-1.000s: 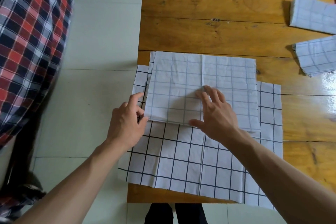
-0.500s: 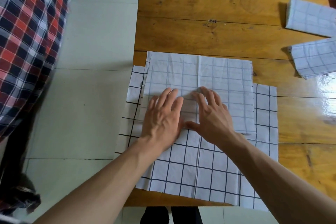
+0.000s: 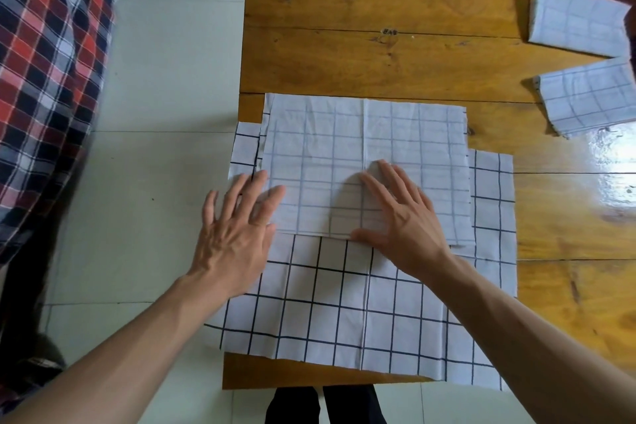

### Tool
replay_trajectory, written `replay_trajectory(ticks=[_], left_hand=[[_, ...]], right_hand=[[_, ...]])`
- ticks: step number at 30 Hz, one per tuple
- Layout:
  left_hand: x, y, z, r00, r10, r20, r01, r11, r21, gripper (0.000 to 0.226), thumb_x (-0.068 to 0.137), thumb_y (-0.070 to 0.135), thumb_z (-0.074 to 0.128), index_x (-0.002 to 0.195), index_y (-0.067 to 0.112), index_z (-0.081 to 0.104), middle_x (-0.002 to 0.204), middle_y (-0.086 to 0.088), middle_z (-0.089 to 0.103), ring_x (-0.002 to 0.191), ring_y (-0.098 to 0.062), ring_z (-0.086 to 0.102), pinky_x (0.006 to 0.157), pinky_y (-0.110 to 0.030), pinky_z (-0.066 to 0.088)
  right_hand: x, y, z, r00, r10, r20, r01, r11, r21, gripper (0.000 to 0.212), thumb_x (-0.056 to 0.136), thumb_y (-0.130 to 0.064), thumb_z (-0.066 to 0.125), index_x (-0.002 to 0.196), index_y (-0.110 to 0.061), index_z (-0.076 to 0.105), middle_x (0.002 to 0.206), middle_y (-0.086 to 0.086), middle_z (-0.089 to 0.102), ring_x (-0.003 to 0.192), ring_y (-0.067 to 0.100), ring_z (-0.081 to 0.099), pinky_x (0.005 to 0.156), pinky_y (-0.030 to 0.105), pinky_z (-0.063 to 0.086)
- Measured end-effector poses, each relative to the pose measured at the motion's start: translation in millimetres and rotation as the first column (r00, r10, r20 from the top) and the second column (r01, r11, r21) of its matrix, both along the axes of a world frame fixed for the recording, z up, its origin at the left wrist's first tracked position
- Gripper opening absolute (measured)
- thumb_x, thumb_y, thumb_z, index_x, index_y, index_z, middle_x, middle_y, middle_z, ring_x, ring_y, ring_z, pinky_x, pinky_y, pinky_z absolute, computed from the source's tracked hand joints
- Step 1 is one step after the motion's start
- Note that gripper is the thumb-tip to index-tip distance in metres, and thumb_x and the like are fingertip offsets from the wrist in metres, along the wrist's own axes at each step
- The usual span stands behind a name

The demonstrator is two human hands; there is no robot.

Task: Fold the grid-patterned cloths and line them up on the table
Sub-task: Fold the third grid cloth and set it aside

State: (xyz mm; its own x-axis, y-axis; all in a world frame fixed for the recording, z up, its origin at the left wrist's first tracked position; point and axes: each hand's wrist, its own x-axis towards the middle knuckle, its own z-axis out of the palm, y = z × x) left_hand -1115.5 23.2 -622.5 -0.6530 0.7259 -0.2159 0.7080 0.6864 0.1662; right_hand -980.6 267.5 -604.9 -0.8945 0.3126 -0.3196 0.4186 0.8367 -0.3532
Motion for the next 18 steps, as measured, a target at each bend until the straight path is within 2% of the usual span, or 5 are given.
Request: replay_trajectory(ticks=[4, 11, 16, 18], left_hand=[[0, -5, 2, 0.998, 0.064, 0.001, -0.064, 0.997, 0.031, 0.063, 0.092, 0.018, 0.055, 0.15, 0.028, 0.032, 0.164, -0.001, 0.018, 0.149, -0.028, 0.019, 0.113, -0.062, 0.022], [-1, -12, -1, 0.994, 0.107, 0.002, -0.107, 0.994, 0.036, 0.067, 0.09, 0.012, 0.057, 0.15, 0.032, 0.033, 0.164, 0.001, 0.017, 0.149, -0.029, 0.02, 0.112, -0.06, 0.024], [-3, -12, -1, 0.995, 0.104, -0.007, -0.104, 0.994, 0.028, 0.066, 0.091, 0.011, 0.055, 0.149, 0.032, 0.034, 0.164, 0.001, 0.018, 0.148, -0.029, 0.021, 0.111, -0.059, 0.023], [-3, -12, 0, 0.995, 0.1, -0.01, -0.1, 0.995, 0.023, 0.061, 0.092, 0.012, 0.048, 0.149, 0.032, 0.035, 0.164, 0.001, 0.019, 0.148, -0.029, 0.022, 0.11, -0.059, 0.024]], right_hand=[[9, 9, -1, 1.0, -0.031, 0.005, 0.031, 0.998, -0.046, 0.101, 0.077, -0.064, 0.066, 0.154, -0.042, 0.005, 0.165, -0.007, -0.007, 0.151, 0.013, -0.011, 0.123, 0.037, 0.004], [27, 26, -1, 0.997, -0.07, 0.025, 0.072, 0.996, -0.057, 0.101, 0.077, -0.06, 0.07, 0.154, -0.041, 0.008, 0.164, -0.008, -0.01, 0.15, 0.012, -0.014, 0.123, 0.036, 0.001], [40, 40, 3, 0.995, -0.086, 0.048, 0.089, 0.994, -0.061, 0.1, 0.077, -0.056, 0.072, 0.155, -0.039, 0.011, 0.164, -0.007, -0.008, 0.151, 0.015, -0.012, 0.124, 0.042, 0.005], [45, 45, 6, 0.994, -0.087, 0.059, 0.09, 0.994, -0.062, 0.1, 0.077, -0.054, 0.072, 0.155, -0.039, 0.012, 0.163, -0.007, -0.008, 0.151, 0.016, -0.012, 0.124, 0.042, 0.005]])
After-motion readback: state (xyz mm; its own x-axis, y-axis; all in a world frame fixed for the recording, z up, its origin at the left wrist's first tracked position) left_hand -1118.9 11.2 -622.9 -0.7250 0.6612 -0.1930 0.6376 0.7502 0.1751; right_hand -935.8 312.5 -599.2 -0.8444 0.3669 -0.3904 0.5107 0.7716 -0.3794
